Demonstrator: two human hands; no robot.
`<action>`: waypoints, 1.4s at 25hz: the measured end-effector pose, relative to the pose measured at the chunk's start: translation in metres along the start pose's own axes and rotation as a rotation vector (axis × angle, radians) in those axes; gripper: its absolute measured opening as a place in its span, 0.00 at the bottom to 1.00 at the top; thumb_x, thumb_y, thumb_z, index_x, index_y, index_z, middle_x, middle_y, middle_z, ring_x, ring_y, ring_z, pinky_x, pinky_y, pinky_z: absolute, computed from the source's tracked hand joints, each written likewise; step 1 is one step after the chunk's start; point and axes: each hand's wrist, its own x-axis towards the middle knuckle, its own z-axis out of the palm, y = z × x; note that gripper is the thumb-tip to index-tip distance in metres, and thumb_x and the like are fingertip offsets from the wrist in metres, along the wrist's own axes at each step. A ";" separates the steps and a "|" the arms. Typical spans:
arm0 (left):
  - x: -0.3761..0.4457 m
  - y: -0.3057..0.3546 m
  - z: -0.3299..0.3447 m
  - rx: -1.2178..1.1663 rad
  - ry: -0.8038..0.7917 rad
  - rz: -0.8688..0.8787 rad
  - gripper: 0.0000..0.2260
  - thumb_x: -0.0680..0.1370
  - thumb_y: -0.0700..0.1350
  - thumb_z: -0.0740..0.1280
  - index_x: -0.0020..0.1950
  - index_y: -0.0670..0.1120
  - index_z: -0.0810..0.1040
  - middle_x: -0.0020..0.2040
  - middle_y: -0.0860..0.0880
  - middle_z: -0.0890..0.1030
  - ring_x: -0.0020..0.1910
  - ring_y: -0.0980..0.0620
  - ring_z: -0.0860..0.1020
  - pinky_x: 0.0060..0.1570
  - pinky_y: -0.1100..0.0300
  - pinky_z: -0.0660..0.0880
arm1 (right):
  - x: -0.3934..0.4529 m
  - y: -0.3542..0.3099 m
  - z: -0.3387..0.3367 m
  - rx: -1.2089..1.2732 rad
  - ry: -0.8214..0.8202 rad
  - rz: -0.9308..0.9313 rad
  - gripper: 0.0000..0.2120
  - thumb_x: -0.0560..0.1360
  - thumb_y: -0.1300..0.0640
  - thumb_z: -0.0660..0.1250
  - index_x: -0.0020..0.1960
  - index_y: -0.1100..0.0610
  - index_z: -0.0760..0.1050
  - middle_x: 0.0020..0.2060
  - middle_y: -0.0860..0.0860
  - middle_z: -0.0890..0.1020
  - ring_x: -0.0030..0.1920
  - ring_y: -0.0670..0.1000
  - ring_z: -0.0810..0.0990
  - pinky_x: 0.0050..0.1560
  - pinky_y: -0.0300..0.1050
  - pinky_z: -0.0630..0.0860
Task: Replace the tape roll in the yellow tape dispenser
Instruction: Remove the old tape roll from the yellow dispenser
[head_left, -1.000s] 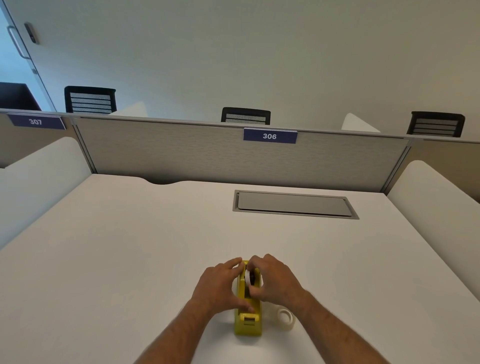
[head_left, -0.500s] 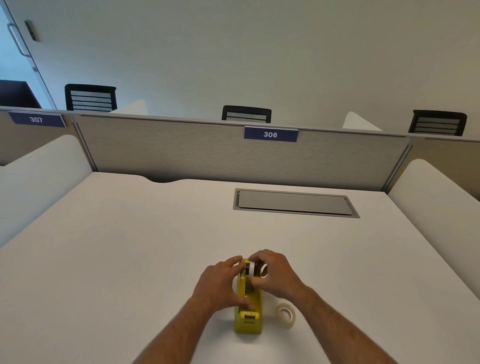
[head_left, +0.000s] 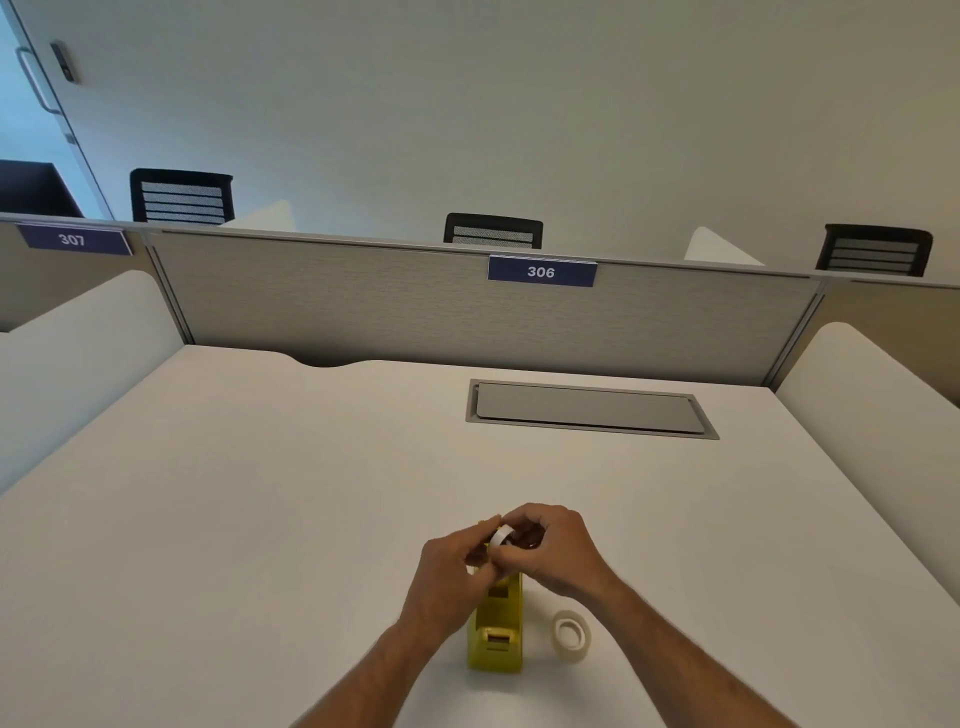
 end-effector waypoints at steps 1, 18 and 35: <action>-0.001 0.001 0.001 -0.034 0.024 -0.017 0.21 0.74 0.40 0.71 0.65 0.56 0.79 0.53 0.56 0.86 0.49 0.58 0.83 0.52 0.57 0.81 | -0.001 -0.001 -0.001 0.039 -0.009 0.009 0.17 0.60 0.45 0.79 0.47 0.47 0.84 0.41 0.44 0.86 0.43 0.45 0.85 0.45 0.41 0.83; -0.001 0.013 0.003 -0.371 -0.100 -0.248 0.18 0.79 0.41 0.68 0.68 0.50 0.76 0.64 0.53 0.80 0.60 0.55 0.80 0.59 0.56 0.79 | -0.018 -0.002 -0.011 0.132 -0.066 -0.075 0.09 0.76 0.59 0.71 0.53 0.47 0.84 0.41 0.48 0.87 0.40 0.51 0.86 0.39 0.42 0.83; 0.005 0.024 0.000 -0.410 -0.015 -0.213 0.13 0.77 0.43 0.71 0.55 0.61 0.83 0.52 0.57 0.86 0.52 0.54 0.84 0.52 0.55 0.82 | -0.020 -0.006 -0.010 0.004 0.066 -0.259 0.07 0.77 0.57 0.69 0.52 0.48 0.84 0.39 0.44 0.86 0.38 0.48 0.84 0.40 0.42 0.83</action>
